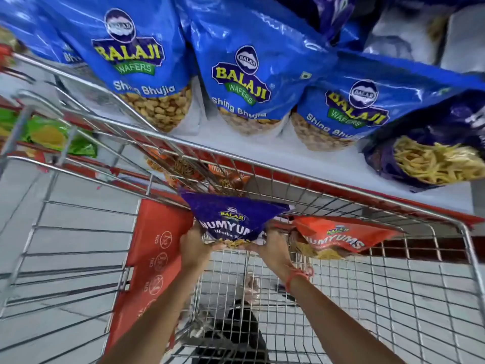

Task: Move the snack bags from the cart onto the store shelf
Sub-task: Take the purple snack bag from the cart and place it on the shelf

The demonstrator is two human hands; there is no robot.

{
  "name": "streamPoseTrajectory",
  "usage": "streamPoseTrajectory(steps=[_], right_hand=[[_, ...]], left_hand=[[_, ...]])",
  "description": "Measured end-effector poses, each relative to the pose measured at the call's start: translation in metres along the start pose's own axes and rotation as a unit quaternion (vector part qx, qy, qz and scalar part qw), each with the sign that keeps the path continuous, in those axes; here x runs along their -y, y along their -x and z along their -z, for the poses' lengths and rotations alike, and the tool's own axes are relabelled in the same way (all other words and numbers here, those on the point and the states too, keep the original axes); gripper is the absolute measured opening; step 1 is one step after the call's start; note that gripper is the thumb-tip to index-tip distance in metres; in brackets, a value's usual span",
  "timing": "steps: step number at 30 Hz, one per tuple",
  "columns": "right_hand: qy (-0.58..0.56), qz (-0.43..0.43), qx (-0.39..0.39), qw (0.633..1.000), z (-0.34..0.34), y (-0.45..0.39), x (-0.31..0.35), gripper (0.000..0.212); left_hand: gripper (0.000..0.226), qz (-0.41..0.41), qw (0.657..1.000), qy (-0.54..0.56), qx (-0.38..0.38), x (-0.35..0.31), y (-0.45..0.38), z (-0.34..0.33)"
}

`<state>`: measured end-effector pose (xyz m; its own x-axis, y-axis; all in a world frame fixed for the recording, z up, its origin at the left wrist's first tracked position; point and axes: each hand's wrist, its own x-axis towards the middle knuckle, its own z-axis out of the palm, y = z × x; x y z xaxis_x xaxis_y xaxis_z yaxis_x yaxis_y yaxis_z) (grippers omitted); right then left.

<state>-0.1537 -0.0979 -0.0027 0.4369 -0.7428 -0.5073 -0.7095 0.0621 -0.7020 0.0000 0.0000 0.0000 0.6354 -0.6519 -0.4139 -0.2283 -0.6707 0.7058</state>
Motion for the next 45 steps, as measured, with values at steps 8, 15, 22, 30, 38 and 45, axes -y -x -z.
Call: streamPoseTrajectory(steps=[8, 15, 22, 30, 38, 45], right_hand=[[-0.063, 0.048, 0.01, 0.997, 0.031, 0.068, 0.049, 0.066], [-0.083, 0.135, -0.069, 0.985, 0.085, 0.134, 0.105, 0.056], [-0.173, 0.229, -0.132, 0.949, 0.169, 0.184, 0.189, 0.045], [-0.219, 0.347, -0.193, 0.891, 0.264, 0.207, 0.277, 0.051], [-0.203, 0.417, -0.228, 0.856, 0.334, 0.186, 0.348, 0.051], [-0.188, 0.425, -0.243, 0.852, 0.356, 0.119, 0.382, 0.066]], left_hand=[[0.064, -0.083, 0.996, 0.038, -0.02, -0.052, 0.065, 0.078], [0.061, -0.111, 0.972, 0.205, -0.009, -0.099, 0.116, 0.128], [0.06, -0.238, 0.925, 0.297, -0.013, -0.204, 0.139, 0.182], [0.054, -0.367, 0.87, 0.329, -0.038, -0.335, 0.15, 0.231], [0.058, -0.426, 0.842, 0.32, -0.089, -0.423, 0.129, 0.266], [0.075, -0.418, 0.856, 0.276, -0.126, -0.458, 0.074, 0.267]])
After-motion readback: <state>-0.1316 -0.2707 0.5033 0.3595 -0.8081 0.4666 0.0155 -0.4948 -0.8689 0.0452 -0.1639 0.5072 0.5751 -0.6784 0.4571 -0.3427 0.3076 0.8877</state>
